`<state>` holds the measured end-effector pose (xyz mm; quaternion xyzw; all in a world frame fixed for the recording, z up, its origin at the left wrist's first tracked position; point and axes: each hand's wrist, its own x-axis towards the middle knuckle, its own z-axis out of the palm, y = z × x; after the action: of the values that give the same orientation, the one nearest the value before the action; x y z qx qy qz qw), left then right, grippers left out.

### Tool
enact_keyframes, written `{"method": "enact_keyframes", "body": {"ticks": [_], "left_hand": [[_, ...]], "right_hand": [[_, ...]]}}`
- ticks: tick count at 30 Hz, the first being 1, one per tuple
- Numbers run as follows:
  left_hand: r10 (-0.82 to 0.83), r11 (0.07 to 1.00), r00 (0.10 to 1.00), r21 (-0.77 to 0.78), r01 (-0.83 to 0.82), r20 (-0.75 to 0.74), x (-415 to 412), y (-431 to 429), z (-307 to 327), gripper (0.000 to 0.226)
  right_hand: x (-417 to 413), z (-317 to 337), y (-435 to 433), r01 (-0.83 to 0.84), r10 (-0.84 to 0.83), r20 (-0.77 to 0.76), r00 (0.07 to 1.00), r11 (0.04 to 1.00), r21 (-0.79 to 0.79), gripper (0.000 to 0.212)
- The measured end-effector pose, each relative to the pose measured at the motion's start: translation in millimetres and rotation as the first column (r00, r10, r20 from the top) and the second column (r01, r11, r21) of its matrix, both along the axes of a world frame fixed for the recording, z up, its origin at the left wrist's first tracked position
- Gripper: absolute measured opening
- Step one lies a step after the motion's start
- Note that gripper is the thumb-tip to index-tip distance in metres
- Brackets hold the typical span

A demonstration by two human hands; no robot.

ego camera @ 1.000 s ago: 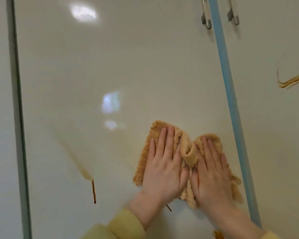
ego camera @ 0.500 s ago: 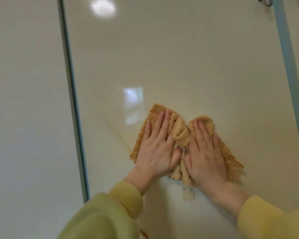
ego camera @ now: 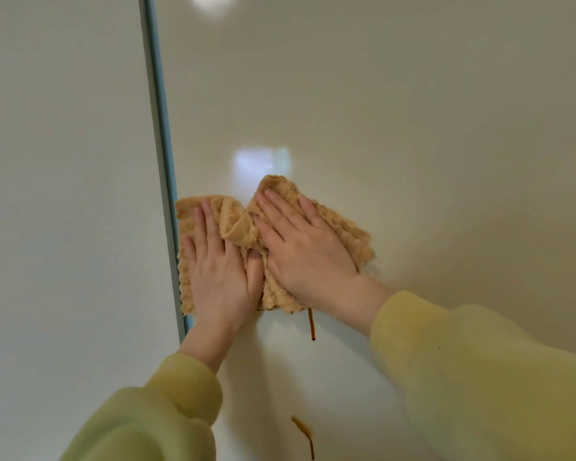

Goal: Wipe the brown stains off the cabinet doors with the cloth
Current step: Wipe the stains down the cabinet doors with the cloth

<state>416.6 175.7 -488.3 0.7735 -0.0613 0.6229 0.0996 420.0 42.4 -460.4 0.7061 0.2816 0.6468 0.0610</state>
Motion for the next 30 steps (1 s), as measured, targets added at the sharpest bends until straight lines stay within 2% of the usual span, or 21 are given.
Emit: {"method": "enact_keyframes", "body": {"ticks": [4, 10, 17, 21, 24, 30], "left_hand": [[-0.01, 0.999, 1.0, -0.05, 0.01, 0.013, 0.4, -8.9, -51.2, 0.07], [-0.011, 0.994, 0.999, -0.109, 0.015, 0.037, -4.4, -44.6, -97.8, 0.072], [-0.023, 0.994, 1.0, -0.11, 0.025, 0.021, -4.3, -49.6, -103.5, 0.067], [-0.031, 0.992, 0.999, -0.125, 0.029, -0.014, -3.8, -45.7, -103.4, 0.068], [-0.012, 0.998, 0.999, -0.065, 0.009, -0.052, -4.0, -31.8, -110.7, 0.063], [0.077, 0.996, 0.99, -0.044, -0.082, -0.119, -6.8, -3.9, -135.3, 0.062]], "right_hand": [[-3.2, -43.2, -8.4, 0.018, -0.024, -0.065, 0.998, 0.996, -0.085, 0.053], [-4.4, -87.5, -35.8, -0.015, 0.002, -0.11, 0.994, 0.993, -0.116, 0.051], [-3.7, -96.1, -39.8, -0.007, -0.004, -0.109, 0.994, 0.995, -0.095, 0.051], [-4.3, -104.8, -26.0, -0.037, 0.038, -0.132, 0.991, 0.999, 0.012, 0.05], [-6.6, -121.4, -7.3, -0.076, 0.086, -0.151, 0.985, 0.994, 0.073, 0.05], [-4.0, -142.3, 13.7, -0.073, 0.063, -0.182, 0.981, 0.996, -0.049, 0.047]]}}
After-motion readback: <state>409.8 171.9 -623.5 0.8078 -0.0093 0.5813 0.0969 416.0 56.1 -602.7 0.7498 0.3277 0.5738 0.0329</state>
